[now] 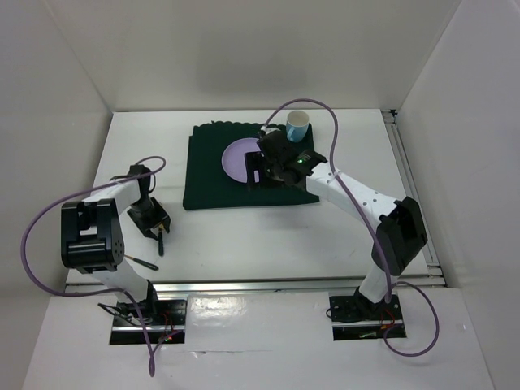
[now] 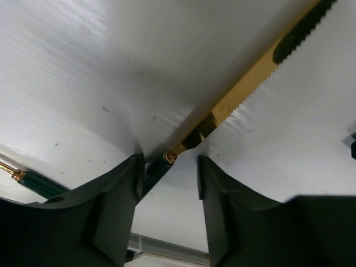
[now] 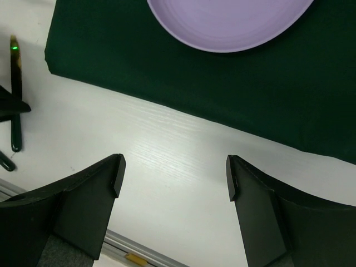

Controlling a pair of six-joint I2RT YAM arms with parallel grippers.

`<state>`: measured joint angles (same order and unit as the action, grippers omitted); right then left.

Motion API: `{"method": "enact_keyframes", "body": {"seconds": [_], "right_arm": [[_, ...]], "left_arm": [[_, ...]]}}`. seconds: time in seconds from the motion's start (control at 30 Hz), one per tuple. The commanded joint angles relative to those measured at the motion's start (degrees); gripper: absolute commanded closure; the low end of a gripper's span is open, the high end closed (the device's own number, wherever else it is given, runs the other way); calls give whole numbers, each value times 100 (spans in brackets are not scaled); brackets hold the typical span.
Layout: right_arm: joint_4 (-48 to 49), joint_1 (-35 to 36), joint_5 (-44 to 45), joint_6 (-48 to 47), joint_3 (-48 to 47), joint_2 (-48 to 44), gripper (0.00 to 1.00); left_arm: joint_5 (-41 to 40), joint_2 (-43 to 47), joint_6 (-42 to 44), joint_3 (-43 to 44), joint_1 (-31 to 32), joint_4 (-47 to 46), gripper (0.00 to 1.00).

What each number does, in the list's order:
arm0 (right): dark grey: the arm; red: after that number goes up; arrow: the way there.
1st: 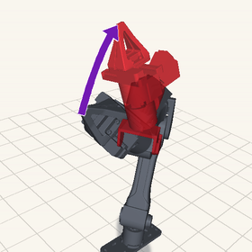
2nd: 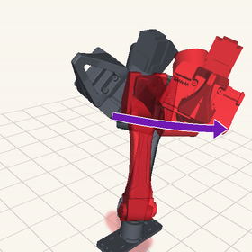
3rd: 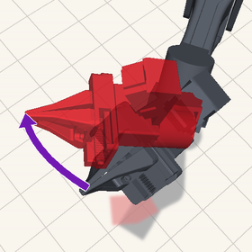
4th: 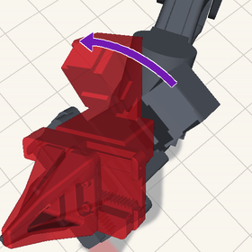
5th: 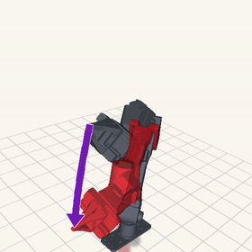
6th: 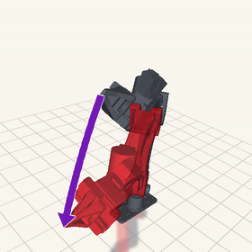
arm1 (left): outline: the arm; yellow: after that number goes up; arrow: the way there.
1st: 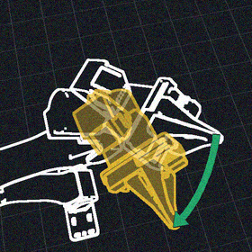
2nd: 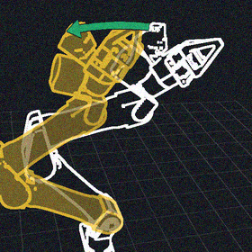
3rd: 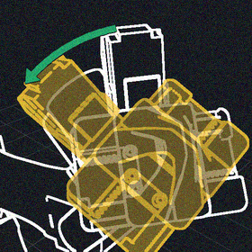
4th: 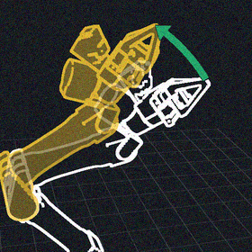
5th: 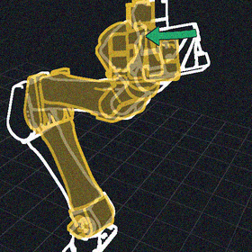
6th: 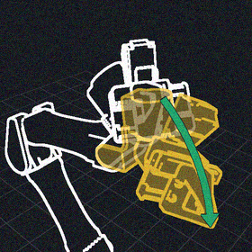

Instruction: Set the dinner table for one person

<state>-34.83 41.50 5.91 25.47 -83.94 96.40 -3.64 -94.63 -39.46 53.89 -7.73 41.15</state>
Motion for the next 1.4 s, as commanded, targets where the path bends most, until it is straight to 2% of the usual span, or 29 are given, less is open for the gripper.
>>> {"method": "enact_keyframes", "body": {"seconds": [0.0,0.17,0.3,0.37,0.47,0.53,0.63,0.67,0.9,0.97,1.03,1.2,1.37], "right_arm": [[-146,-89,226,89,-8,-271,15],[-199,-89,279,141,-8,-385,15],[-261,-89,331,142,-8,-385,15],[-374,-150,419,195,-8,-437,15],[-498,-299,551,195,-8,-490,15],[-499,-440,551,195,53,-551,15],[-446,-949,272,195,334,-797,15],[-446,-1116,192,134,413,-990,15],[-726,-3240,-555,28,1457,-2245,15],[-789,-3629,-854,141,1766,-2581,15],[-841,-4050,-1003,212,2178,-3047,15],[-1156,-4623,-1259,335,2444,-3452,15],[-1386,-4870,-1382,283,2277,-3523,15]], "left_arm": [[407,-91,-202,-343,-10,-256,44],[207,173,-316,-397,-10,-178,65],[-197,593,-641,-116,-10,279,100],[-260,910,-642,50,-10,333,100],[-182,1375,-178,454,165,333,100],[3,1377,78,762,341,438,100],[652,1298,483,1290,833,438,100],[1054,1211,675,1543,1173,438,100],[1594,121,677,3300,2966,509,100],[1787,-325,537,3671,3285,325,100],[1910,-748,467,4408,3681,271,100],[2121,-2407,99,6261,4366,394,100],[2174,-3471,-491,7108,4473,-238,100]]}}
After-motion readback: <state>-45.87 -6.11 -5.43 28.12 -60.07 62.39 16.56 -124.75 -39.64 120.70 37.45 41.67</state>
